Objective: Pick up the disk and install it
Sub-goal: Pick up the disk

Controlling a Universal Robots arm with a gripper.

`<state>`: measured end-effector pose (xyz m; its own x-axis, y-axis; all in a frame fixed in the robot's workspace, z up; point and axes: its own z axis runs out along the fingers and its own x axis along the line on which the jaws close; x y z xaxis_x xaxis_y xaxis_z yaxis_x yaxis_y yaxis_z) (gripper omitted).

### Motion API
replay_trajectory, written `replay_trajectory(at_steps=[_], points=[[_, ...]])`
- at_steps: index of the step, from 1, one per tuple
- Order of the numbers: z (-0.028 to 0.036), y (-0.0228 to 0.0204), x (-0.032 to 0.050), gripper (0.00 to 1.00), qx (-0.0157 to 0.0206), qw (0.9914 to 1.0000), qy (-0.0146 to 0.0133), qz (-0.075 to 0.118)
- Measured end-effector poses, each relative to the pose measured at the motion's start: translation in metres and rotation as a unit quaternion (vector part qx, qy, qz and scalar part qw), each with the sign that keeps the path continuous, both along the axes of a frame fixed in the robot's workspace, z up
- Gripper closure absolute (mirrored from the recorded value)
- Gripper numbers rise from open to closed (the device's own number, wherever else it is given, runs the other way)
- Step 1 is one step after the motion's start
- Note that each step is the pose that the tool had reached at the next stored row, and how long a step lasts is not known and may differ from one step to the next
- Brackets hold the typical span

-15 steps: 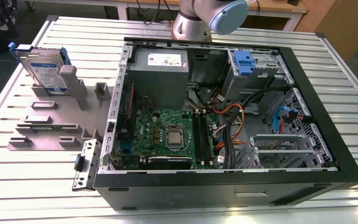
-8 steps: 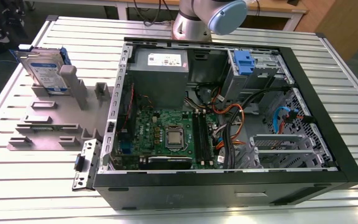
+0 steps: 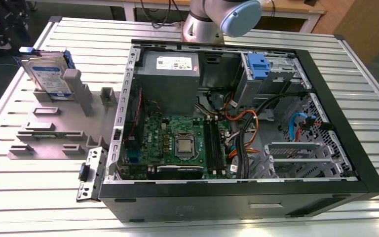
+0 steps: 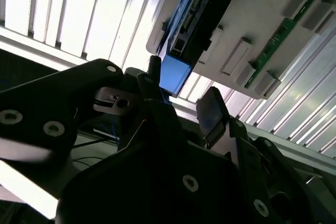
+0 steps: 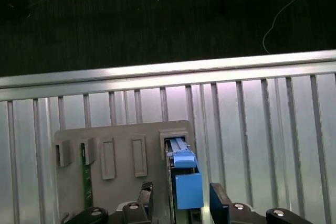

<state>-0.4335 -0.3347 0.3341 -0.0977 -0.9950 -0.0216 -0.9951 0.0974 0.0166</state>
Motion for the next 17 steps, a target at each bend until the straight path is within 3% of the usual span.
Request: replay_trajectory(at_steps=[7,17], points=[[-0.0077,0.0012,-0.0003,0.45,0.0140,0.99981,-0.0001,0.014],[-0.0253,0.0015,-0.0026,0.45,0.0145,0.99980,0.0005,0.014]])
